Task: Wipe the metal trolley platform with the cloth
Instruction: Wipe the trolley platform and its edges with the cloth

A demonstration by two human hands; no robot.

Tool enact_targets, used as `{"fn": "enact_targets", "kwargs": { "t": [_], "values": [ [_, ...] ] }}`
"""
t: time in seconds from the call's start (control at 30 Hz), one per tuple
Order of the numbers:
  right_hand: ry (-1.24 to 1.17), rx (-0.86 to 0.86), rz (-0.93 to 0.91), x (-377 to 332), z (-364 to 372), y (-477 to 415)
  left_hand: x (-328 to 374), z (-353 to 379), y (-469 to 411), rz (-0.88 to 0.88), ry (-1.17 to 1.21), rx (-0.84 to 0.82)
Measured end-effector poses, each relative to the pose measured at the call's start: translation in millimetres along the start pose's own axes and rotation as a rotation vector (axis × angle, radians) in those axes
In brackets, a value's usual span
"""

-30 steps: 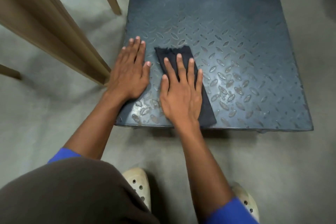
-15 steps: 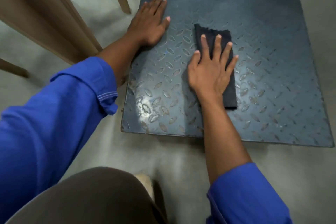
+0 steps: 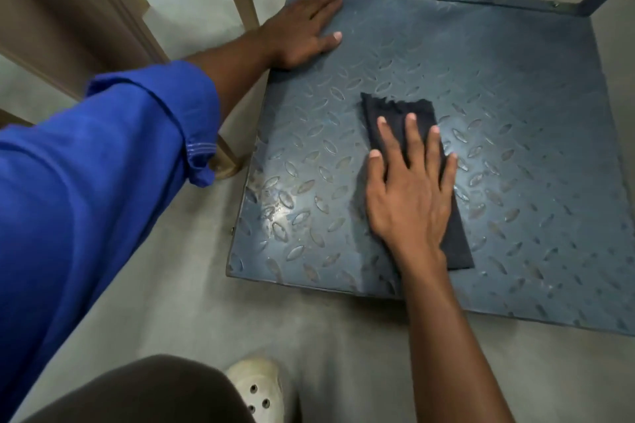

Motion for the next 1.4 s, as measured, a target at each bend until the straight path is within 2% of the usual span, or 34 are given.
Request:
{"fn": "enact_targets", "kwargs": {
  "t": [0.1,0.17,0.37,0.5,0.63,0.8,0.97,1.13,1.4],
  "values": [
    [-0.019,0.015,0.061,3,0,-35,-2,-3,-10,0.014,-0.011,0.012],
    [-0.011,0.028,0.032,-15,7,-54,-3,-5,-12,0.010,-0.027,0.040],
    [0.023,-0.049,-0.282,-125,54,-39,-4,-6,-16,0.013,-0.060,0.069],
    [-0.039,-0.096,-0.363,-131,59,-3,-6,-7,-25,0.016,-0.088,0.085],
    [-0.048,-0.101,-0.331,-105,47,23,0,-19,-33,0.052,-0.134,0.189],
    [-0.040,-0.050,-0.205,-81,39,24,1,-22,-38,0.106,-0.184,0.299],
    [-0.019,-0.017,-0.118,-87,44,-10,1,-15,-39,0.135,-0.018,0.191],
    [-0.032,-0.009,-0.109,-94,47,-47,0,-8,-43,0.136,-0.054,0.131],
    [-0.022,-0.049,-0.237,-102,47,13,-3,-6,-44,0.136,-0.049,0.133]
  ]
}}
Point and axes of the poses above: each hand's wrist, its own y-axis away from the middle knuckle, its own z-axis out of the palm, x = y × z, the point moved 8 cm from there along -y, towards the middle knuckle, and after that the axes turned 7 degrees about -y, right-handed, at the moved point
